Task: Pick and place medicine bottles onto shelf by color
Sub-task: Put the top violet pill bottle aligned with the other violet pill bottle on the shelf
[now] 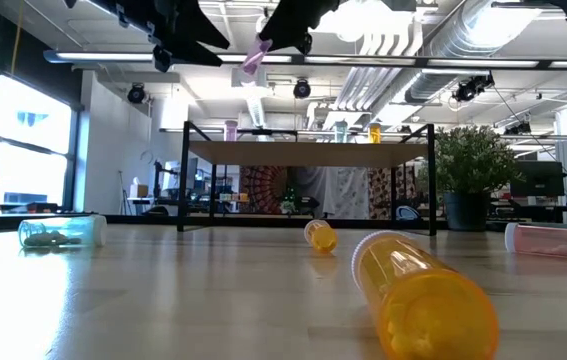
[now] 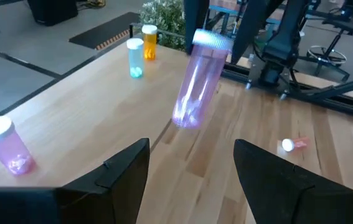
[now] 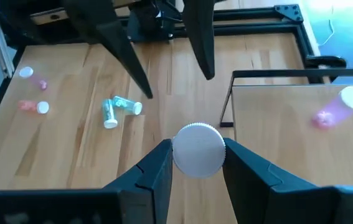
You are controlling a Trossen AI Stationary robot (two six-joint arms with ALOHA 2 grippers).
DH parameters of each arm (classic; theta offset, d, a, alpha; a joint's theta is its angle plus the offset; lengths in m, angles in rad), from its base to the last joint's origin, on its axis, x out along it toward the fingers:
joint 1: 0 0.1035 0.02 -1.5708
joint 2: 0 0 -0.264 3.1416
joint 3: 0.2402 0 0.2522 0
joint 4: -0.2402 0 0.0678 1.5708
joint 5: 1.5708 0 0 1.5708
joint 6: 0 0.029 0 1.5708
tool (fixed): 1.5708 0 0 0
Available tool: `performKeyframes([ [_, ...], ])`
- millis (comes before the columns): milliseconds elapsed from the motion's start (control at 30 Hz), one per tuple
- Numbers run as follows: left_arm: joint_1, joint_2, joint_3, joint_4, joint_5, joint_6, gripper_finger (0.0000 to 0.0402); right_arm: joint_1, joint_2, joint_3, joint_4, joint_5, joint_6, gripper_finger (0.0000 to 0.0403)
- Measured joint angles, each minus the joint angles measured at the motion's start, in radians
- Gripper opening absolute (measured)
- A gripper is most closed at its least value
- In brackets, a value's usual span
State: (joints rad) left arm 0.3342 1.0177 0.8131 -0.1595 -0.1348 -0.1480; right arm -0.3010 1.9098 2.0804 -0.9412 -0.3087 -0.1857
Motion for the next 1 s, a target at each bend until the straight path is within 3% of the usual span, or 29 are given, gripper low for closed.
performKeyframes([
  [367, -0.036, 0.113, 0.001, 0.128, -0.004, -0.006, 0.0225, 0.03, 0.019, 0.0, -0.005, -0.047, 0.028, 0.0117],
  [533, -0.033, 0.125, 0.001, 0.162, 0.046, -0.008, 0.0222, 0.028, 0.023, 0.0, -0.02, -0.057, 0.03, 0.0117],
  [1000, -0.034, 0.13, 0.001, 0.185, 0.11, -0.009, 0.0156, 0.028, 0.023, 0.0, -0.011, -0.16, 0.054, 0.0117],
])
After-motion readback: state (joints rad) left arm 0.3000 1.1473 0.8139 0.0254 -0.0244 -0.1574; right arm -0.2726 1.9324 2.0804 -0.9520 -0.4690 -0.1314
